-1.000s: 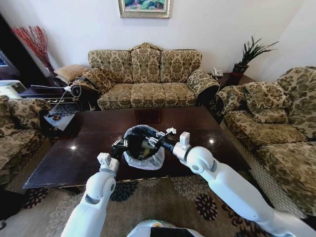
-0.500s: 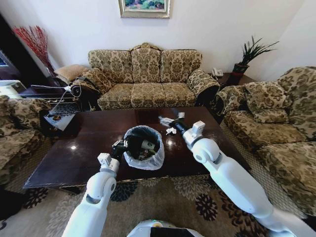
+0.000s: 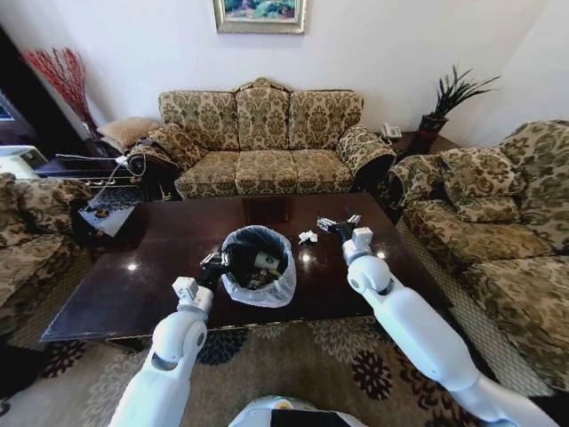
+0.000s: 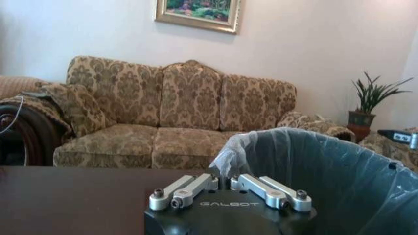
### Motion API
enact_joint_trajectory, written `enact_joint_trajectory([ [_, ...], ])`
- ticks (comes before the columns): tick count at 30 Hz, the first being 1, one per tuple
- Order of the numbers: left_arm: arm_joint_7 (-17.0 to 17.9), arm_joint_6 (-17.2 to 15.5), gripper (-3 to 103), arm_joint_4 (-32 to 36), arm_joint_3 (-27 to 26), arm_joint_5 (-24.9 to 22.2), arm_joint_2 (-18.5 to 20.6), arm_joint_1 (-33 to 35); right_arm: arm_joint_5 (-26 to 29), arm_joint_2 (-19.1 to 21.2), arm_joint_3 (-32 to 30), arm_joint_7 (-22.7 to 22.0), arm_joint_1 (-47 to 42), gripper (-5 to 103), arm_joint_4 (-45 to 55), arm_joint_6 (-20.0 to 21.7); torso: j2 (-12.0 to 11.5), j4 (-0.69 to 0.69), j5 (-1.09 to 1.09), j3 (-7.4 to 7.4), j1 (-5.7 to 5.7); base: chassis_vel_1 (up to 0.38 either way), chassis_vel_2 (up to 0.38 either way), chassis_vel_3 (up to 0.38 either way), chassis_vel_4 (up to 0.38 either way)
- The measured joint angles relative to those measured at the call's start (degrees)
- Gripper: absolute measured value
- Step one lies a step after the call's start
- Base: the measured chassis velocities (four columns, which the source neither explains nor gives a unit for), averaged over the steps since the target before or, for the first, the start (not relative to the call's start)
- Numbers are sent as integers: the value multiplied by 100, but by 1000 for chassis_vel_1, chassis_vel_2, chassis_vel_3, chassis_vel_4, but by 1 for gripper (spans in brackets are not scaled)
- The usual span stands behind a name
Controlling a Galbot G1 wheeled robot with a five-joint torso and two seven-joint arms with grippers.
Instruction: Move to the front of the table and place the trash on the table into the trash bin.
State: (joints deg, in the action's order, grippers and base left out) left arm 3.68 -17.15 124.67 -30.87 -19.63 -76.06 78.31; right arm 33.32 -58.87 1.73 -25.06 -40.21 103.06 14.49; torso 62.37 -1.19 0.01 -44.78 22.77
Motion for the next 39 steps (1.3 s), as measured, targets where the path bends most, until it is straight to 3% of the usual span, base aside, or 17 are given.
enact_joint_trajectory([
  [12, -28, 60, 3, -46, -63, -23, -32, -13, -10, -9, 32, 118, 80, 100, -409, 21, -1, 0, 0, -1, 3, -223, 246, 227, -236],
  [19, -9, 79, 3, -40, -190, -113, -53, -80, -205, -103, 14, 512, -124, 100, -925, 79, -3, 1, -1, -4, 11, -275, 272, 290, -262],
  [39, 29, 52, 3, 19, -261, -121, -32, -125, 3, -114, -54, 681, -385, 100, -973, 194, -3, 1, -1, -3, 8, -6, 10, -4, 15],
])
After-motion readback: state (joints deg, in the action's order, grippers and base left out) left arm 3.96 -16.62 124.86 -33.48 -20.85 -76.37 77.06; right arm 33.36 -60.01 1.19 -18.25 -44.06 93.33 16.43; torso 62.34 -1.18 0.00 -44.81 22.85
